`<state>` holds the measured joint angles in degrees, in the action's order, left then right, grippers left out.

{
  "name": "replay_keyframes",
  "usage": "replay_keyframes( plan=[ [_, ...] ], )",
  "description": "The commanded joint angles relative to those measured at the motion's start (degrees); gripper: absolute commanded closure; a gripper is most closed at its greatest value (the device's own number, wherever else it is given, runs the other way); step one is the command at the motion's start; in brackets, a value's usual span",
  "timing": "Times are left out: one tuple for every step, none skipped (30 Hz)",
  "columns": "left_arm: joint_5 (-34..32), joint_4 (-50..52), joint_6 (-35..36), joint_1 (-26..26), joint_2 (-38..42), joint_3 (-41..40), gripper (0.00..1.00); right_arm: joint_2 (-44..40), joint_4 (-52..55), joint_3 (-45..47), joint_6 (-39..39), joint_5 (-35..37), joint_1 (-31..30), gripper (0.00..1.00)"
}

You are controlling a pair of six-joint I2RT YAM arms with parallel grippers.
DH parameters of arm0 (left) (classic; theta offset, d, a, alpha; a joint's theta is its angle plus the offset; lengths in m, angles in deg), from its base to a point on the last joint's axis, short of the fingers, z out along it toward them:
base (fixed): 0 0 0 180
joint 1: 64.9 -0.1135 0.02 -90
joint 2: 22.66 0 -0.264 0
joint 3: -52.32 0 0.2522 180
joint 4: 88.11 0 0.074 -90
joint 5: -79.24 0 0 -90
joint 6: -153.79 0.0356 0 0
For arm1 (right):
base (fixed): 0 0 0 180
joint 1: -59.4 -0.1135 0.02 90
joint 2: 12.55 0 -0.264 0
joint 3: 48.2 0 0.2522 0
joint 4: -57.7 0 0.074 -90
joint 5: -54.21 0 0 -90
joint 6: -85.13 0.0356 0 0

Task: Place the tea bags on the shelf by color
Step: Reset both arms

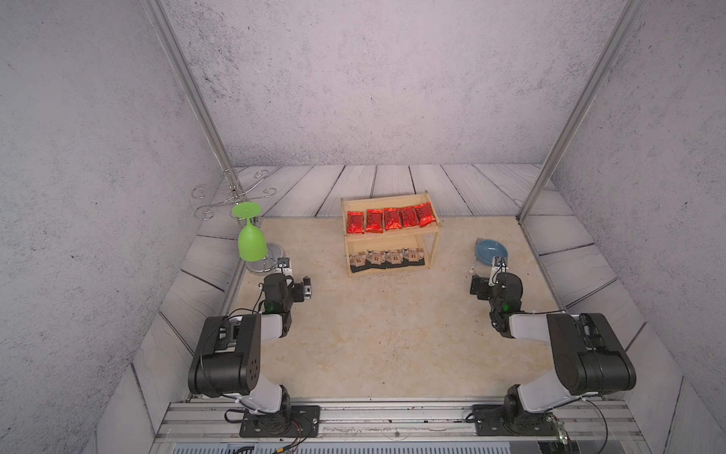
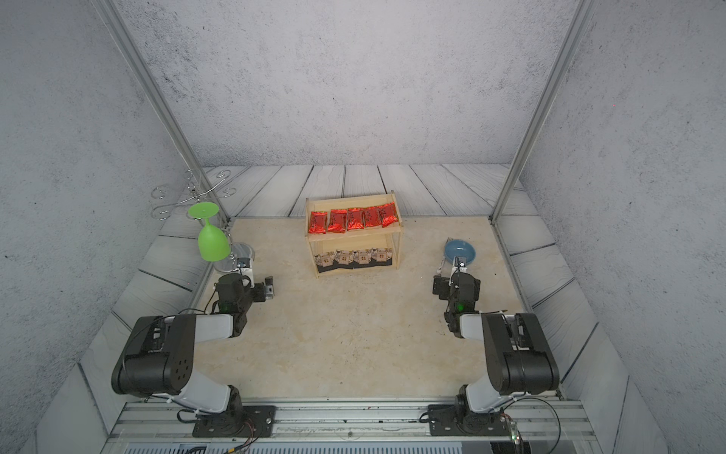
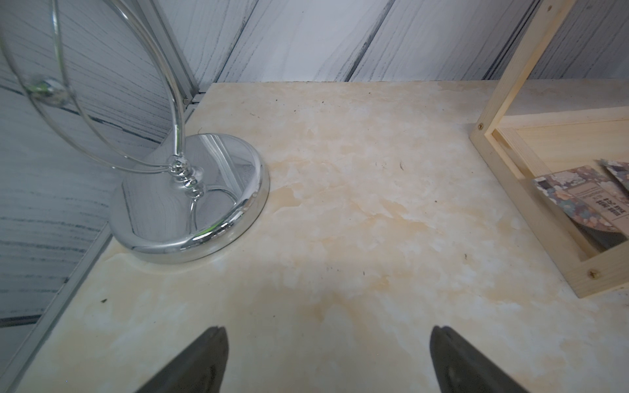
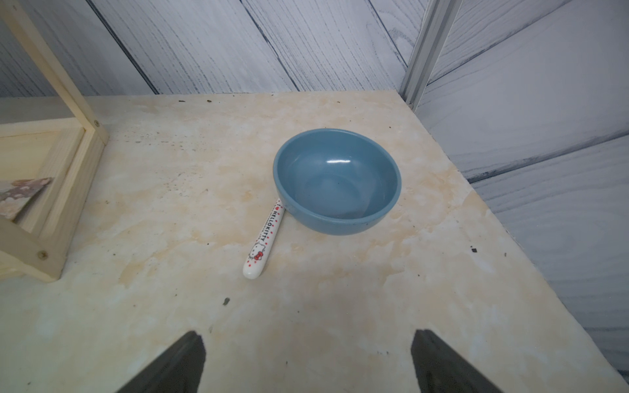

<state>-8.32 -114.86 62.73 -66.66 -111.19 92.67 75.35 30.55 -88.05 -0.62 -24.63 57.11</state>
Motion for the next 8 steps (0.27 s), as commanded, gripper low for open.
replay_keyframes(
  plan=[
    [0.5, -0.3, 0.1, -0.2, 0.1, 1.0, 0.02, 0.3, 0.9, -1.1, -0.7, -1.0, 0.2, 0.01],
    [0.5, -0.2, 0.1, -0.2, 0.0, 1.1, 0.02, 1.1, 1.9, -2.1, -1.9, -3.3, 0.1, 0.01],
    [0.6, -0.1, 0.1, -0.2, 0.0, 1.1, 0.02, 1.1, 2.2, -2.2, -2.0, -3.8, 0.2, 0.01],
    [0.6, -0.1, 0.1, -0.2, 0.0, 1.1, 0.02, 1.0, 2.5, -2.3, -2.0, -3.9, 0.1, 0.01],
    [0.6, -0.2, 0.1, -0.3, 0.0, 1.1, 0.02, 1.1, 1.9, -2.1, -1.7, -3.9, 0.2, 0.01],
    [0.5, -0.2, 0.1, -0.2, 0.0, 1.0, 0.02, 1.0, 1.4, -1.7, -1.5, -3.9, 0.2, 0.01],
    [0.5, -0.2, 0.1, -0.2, 0.0, 1.0, 0.02, 0.2, 0.6, -0.9, -1.5, -3.7, 0.3, 0.01],
    [0.5, -0.3, 0.1, -0.2, 0.0, 1.0, 0.01, 0.0, 0.9, -0.7, -1.6, -3.7, 0.2, 0.01]
  ],
)
